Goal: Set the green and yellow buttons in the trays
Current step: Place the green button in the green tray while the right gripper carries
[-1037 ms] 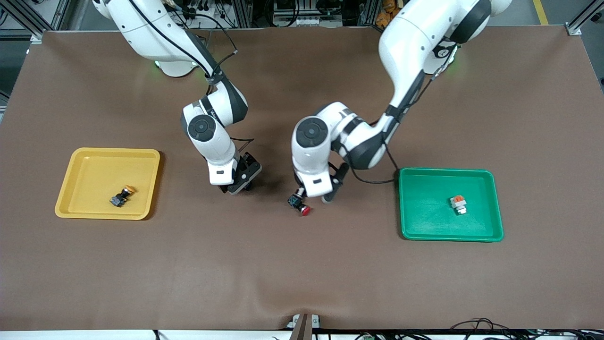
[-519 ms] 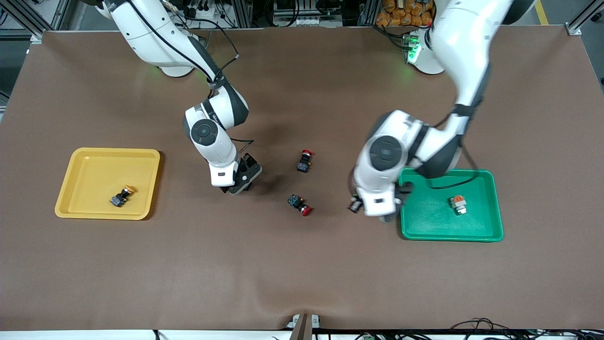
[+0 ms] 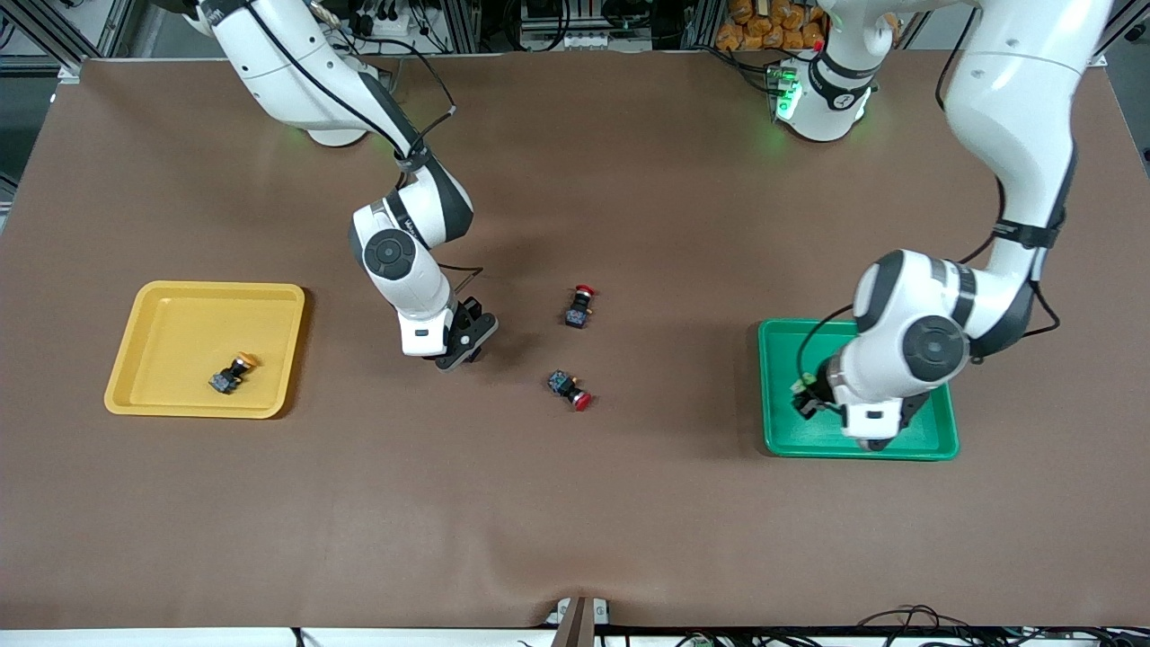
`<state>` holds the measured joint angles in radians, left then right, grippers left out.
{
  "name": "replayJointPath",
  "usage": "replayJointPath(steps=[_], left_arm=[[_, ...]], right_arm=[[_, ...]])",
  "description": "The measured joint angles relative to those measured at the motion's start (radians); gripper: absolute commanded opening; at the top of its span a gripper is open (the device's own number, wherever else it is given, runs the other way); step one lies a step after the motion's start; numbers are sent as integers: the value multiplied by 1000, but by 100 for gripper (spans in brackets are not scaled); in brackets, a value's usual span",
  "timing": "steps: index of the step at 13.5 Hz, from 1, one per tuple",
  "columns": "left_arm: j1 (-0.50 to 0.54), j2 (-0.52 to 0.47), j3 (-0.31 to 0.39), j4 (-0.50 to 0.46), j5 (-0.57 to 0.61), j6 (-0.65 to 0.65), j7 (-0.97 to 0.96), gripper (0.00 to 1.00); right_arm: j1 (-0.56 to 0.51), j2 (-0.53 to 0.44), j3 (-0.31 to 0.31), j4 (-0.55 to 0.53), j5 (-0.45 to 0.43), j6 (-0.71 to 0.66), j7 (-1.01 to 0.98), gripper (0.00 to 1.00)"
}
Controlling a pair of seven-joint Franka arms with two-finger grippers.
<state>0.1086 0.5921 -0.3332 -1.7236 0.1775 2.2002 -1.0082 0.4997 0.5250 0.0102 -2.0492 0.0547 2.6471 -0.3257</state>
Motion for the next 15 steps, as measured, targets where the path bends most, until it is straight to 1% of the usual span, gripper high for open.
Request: replayJointPath(steps=[1,2,4,5,7,8,12,14,15], left_arm=[[32,2,-1,-46,0,55,50,0],[54,6,-2,-86,0,110,90,0],[78,23,-2,-132,0,182,145,0],[88,33,-2,-139,0,196,176,17],[104,47,-2,-140,0,213,237,98],[110,49,-2,-140,0,215,250,100],[113,39,-7,-133,0,211,262,100],[113,1,-22,-119,0,168,263,100],[112,-33,-29,-110,0,135,263,100]], right_arm=[[-2,-13,-3,10,0,-38,0,0],[-8,-34,-7,29,0,-105,0,0],[-30,-91,-12,87,0,-282,0,0],[-43,-121,-13,119,0,-360,0,0],[-79,-178,-18,172,0,-472,0,0],[-105,-206,-20,185,0,-497,0,0],[-244,-293,-36,193,-1,-524,-4,0],[-335,-299,-53,194,-16,-523,-5,0],[-387,-292,-59,194,-50,-521,-6,0]])
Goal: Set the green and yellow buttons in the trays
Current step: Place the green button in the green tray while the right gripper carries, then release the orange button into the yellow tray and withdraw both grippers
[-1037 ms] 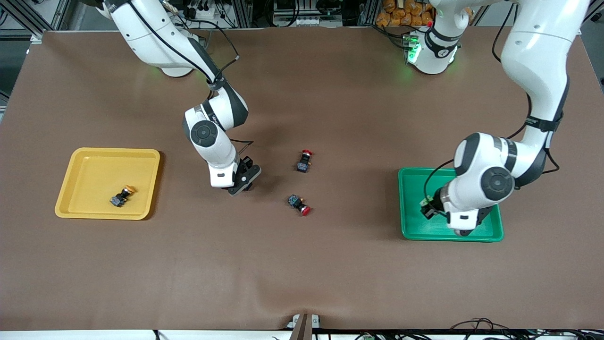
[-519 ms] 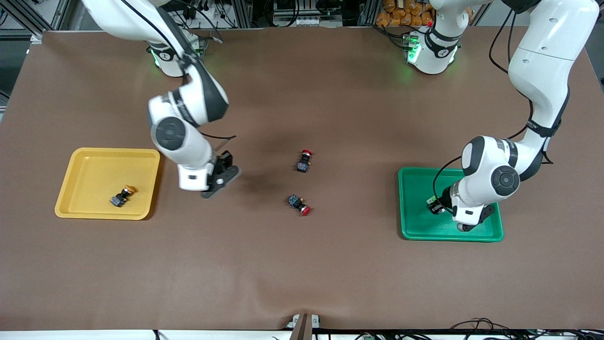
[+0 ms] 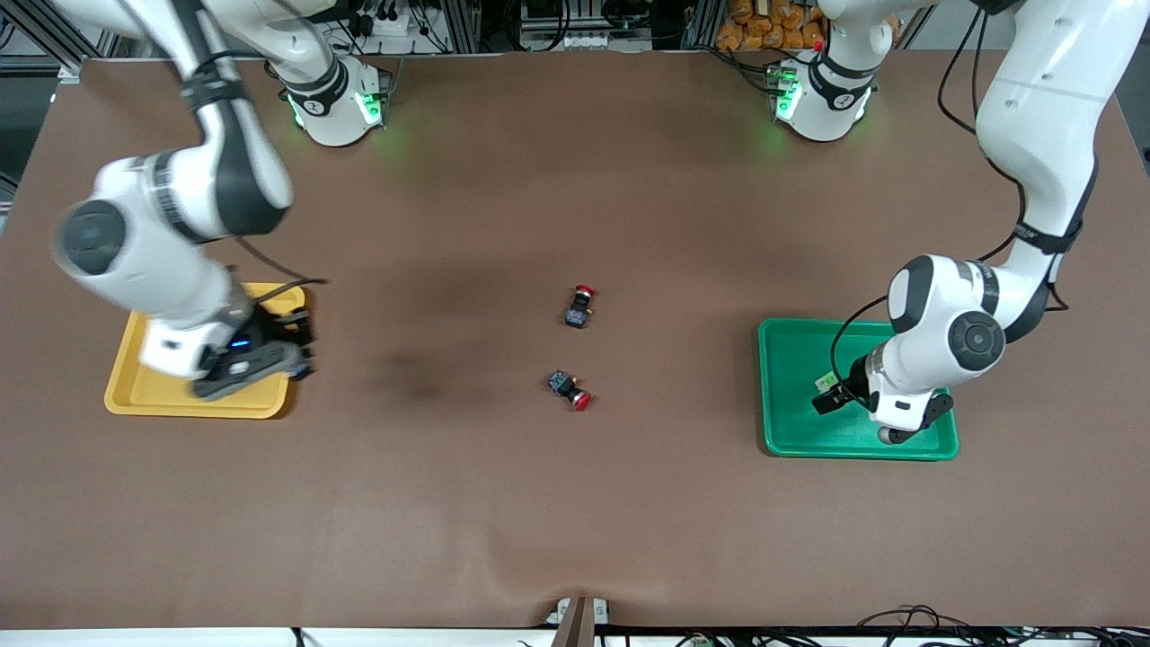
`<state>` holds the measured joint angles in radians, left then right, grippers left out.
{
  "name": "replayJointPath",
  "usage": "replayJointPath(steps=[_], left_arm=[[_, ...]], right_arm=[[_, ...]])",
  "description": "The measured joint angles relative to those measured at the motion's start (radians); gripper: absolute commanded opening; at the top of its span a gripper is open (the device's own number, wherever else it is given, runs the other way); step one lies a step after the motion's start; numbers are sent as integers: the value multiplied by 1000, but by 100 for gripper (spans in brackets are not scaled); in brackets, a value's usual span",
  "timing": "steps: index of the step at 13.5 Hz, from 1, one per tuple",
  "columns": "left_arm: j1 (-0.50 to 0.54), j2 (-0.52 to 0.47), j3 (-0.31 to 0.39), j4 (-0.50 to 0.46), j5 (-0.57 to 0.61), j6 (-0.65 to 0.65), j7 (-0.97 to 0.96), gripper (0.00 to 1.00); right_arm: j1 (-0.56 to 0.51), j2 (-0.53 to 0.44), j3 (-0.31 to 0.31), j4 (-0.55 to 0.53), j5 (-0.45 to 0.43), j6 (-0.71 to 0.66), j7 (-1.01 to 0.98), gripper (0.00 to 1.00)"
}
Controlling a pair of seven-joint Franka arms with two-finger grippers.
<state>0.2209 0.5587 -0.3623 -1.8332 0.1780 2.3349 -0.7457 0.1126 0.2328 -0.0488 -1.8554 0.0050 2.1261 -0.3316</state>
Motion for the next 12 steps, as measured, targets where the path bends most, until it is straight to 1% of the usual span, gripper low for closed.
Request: replayJointPath(steps=[2,4,7,8,9,10,12], left_arm=[[-1,-81,-8,14,0,-65,7,100],[-1,-157,-21,36,0,-150,23,100],[-1,-224,-38,109,0,-291,41,100],[-1,-234,-43,142,0,-336,47,100],[-1,-242,-47,178,0,-380,59,100],[-1,-244,-52,216,0,-423,77,100],[-1,-247,-57,298,0,-505,137,100]], right_arm=[[-103,38,-4,-7,-47,30,-1,0],[-189,108,-4,-15,-52,84,-10,0],[-240,205,-4,-16,-53,127,-12,0],[-242,223,-3,-15,-53,131,-11,25],[-242,235,-1,-15,-53,131,-11,72],[-242,238,3,-14,-53,131,-11,100],[-242,237,7,-5,-53,130,-11,100]])
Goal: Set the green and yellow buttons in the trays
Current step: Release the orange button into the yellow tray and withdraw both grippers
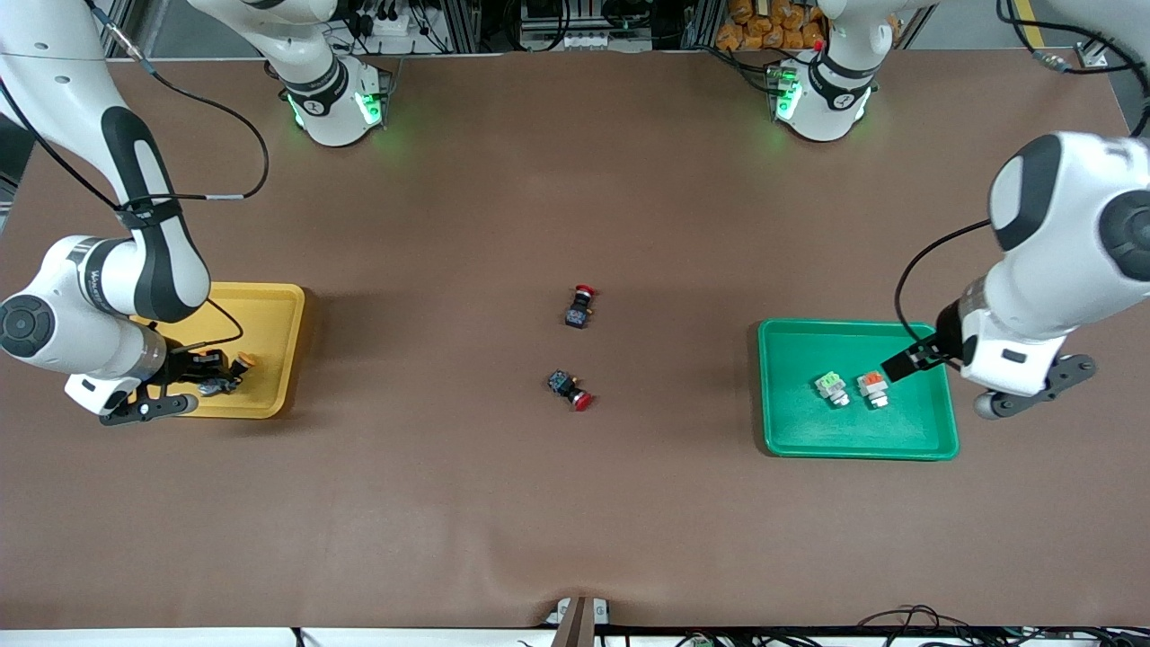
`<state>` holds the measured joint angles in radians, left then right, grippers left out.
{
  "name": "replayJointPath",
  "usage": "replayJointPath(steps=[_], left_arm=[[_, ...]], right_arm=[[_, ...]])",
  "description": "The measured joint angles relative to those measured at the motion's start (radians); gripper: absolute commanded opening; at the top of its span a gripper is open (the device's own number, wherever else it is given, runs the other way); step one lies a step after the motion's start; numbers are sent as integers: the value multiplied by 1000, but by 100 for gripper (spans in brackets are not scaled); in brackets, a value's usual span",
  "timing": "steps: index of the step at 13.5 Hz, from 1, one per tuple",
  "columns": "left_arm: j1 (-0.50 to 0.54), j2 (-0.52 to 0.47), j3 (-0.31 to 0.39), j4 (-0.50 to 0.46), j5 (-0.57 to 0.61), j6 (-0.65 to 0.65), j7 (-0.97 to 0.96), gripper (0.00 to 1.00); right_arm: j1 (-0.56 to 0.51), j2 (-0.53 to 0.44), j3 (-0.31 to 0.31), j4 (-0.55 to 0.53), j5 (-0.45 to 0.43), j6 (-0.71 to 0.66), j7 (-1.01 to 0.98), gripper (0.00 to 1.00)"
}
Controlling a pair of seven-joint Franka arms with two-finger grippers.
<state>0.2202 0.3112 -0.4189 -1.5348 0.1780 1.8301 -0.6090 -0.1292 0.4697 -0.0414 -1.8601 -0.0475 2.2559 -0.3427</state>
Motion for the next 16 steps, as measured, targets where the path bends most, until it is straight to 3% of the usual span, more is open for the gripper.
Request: replayJointPath(steps=[3,6,10,13,16], left_arm=[[5,-25,1,83,0,-95,92,100],[31,-83,3,98,0,-131,185,100],[74,-145,3,98,-19,-168,291,100],[126,-171,11,99,-80,-171,405,100],[113,-206,96,98,-126,-190,503,100]], right_arm=[[1,-11,5,20,0,-7,2,100],[3,-55,11,41,0,-69,11,100],[32,-141,18,173,0,-357,93,100],[64,-239,19,230,3,-476,134,100],[101,-368,28,249,34,-648,230,100]])
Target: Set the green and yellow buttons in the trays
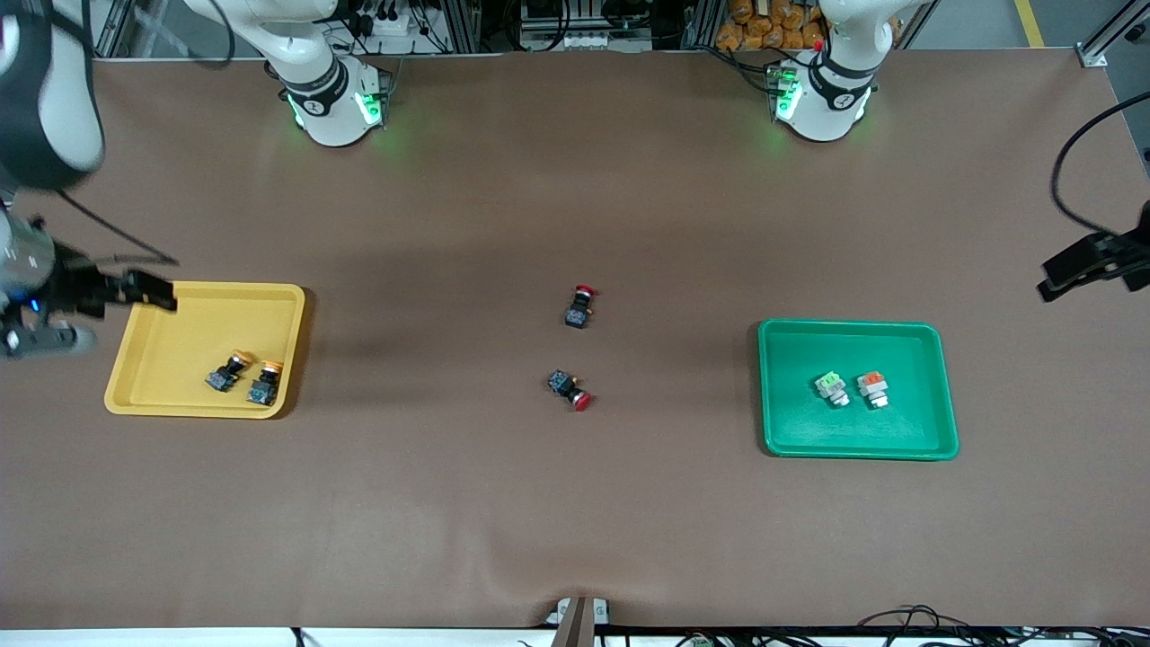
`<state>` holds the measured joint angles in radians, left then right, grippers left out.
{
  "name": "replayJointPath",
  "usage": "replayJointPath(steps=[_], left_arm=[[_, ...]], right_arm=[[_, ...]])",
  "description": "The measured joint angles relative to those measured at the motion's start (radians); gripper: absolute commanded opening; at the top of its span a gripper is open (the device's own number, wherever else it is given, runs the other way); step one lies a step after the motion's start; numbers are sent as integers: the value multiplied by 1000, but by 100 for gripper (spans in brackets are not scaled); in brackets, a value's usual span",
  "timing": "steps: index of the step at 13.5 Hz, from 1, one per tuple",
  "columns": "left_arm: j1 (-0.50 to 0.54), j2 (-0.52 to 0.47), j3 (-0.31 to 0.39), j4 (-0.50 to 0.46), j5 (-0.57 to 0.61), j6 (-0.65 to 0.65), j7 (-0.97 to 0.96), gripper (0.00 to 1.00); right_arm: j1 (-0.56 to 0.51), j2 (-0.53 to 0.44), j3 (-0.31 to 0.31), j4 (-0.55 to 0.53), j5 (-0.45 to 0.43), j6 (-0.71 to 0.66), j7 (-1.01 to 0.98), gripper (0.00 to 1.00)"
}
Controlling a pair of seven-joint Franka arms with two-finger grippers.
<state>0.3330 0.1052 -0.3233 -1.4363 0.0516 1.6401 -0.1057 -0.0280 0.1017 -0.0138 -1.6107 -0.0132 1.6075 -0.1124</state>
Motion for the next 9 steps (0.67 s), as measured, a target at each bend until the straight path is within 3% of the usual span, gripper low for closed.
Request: replayJointPath(steps=[3,5,9], left_arm=[[-154,-23,143,-1,-8,-56,6,100],[-284,-36,260,-5,-19,-74,6,100],[-405,-76,395,-40,-38,-83,18,100]], right_arm=[[-12,-90,5,49,55,-167,33,100],[-74,-108,48,121,76,-292,57,100],[-81,-141,88,159,79,-338,143,100]])
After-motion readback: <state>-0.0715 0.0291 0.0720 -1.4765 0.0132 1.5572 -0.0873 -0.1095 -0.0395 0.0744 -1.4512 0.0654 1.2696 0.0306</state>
